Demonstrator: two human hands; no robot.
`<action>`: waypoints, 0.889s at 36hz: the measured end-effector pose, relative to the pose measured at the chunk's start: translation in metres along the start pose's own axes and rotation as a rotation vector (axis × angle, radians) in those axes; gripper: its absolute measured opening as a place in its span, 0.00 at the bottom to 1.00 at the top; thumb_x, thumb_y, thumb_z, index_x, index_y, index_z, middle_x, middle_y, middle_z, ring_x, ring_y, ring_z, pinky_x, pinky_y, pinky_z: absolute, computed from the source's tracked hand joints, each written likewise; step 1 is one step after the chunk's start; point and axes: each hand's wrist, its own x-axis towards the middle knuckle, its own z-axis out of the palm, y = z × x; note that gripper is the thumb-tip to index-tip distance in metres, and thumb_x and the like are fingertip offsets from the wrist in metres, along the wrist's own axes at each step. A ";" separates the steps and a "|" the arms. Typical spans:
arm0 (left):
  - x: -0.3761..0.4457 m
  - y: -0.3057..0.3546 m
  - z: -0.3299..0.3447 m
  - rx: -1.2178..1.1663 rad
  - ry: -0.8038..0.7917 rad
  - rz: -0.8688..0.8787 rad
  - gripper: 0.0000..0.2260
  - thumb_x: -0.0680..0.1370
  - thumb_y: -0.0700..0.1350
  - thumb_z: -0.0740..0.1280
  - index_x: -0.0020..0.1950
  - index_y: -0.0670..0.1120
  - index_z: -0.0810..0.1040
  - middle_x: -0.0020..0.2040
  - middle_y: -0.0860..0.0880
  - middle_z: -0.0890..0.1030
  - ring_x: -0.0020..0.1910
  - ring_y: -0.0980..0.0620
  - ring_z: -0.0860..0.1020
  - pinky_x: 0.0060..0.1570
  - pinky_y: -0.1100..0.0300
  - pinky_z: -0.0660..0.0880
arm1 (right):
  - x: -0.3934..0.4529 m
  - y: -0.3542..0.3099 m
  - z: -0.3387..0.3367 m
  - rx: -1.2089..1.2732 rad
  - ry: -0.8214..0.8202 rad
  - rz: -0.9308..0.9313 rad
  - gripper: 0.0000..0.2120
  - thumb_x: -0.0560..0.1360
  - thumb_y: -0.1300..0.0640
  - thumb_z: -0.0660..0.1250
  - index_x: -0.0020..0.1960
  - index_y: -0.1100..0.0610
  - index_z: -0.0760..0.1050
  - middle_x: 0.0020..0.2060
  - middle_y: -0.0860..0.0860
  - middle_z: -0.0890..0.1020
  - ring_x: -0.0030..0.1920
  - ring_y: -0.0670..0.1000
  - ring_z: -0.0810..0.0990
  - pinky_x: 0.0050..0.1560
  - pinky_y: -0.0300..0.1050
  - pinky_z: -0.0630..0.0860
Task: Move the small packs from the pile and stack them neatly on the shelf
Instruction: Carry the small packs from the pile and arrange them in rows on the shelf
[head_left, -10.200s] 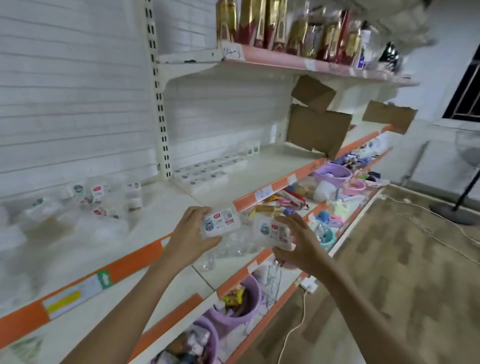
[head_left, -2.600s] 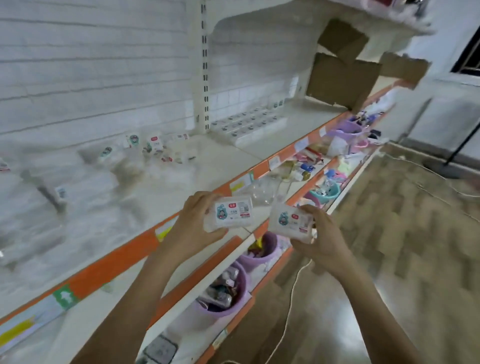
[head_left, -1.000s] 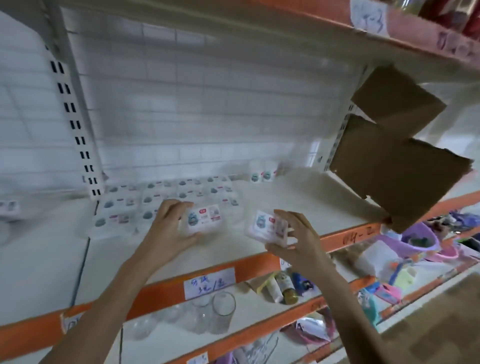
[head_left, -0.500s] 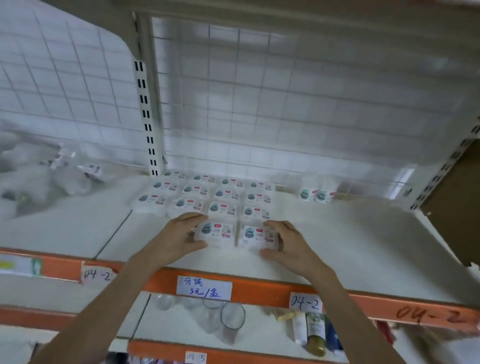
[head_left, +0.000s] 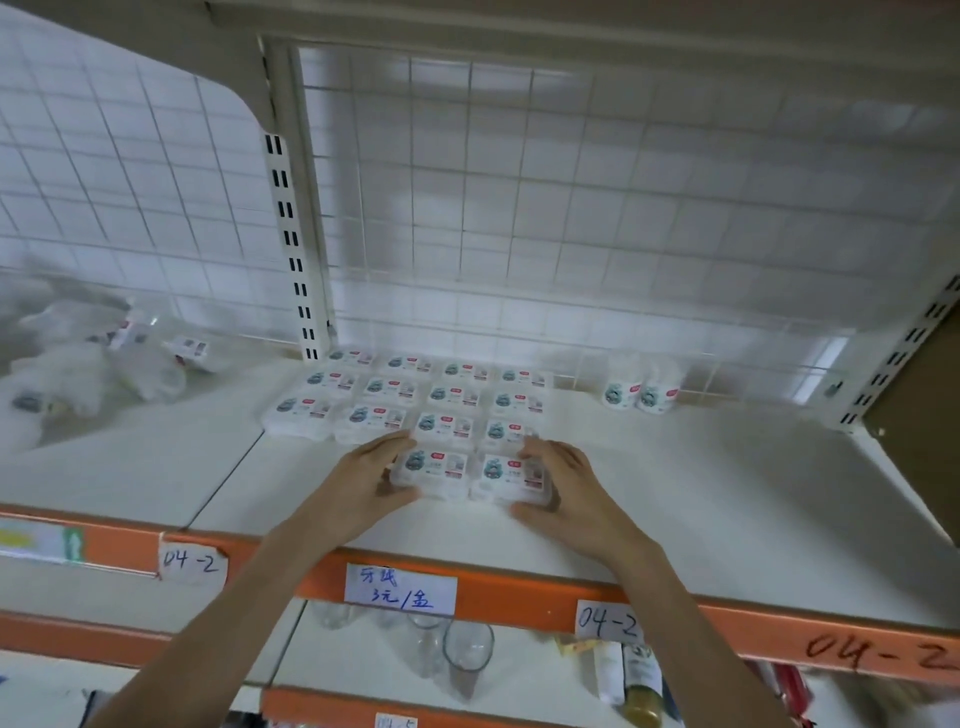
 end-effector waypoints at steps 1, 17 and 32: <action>0.000 0.000 0.000 -0.006 -0.003 -0.002 0.24 0.71 0.44 0.73 0.66 0.45 0.72 0.70 0.50 0.68 0.61 0.56 0.72 0.57 0.71 0.68 | 0.000 0.000 0.000 0.006 -0.003 0.007 0.27 0.73 0.53 0.69 0.67 0.49 0.62 0.65 0.42 0.63 0.64 0.36 0.52 0.67 0.37 0.54; -0.002 0.001 0.005 0.089 -0.011 0.015 0.25 0.75 0.47 0.68 0.71 0.45 0.66 0.72 0.49 0.64 0.70 0.52 0.64 0.65 0.66 0.61 | -0.003 -0.002 0.008 -0.080 0.062 0.033 0.25 0.73 0.52 0.69 0.67 0.50 0.65 0.71 0.42 0.58 0.67 0.38 0.51 0.66 0.34 0.53; -0.011 0.021 -0.005 0.184 -0.029 0.049 0.35 0.74 0.47 0.69 0.75 0.46 0.54 0.69 0.43 0.65 0.64 0.46 0.70 0.59 0.56 0.70 | -0.020 -0.033 0.016 -0.392 0.181 0.196 0.29 0.73 0.47 0.66 0.71 0.48 0.61 0.69 0.50 0.60 0.67 0.55 0.58 0.65 0.49 0.65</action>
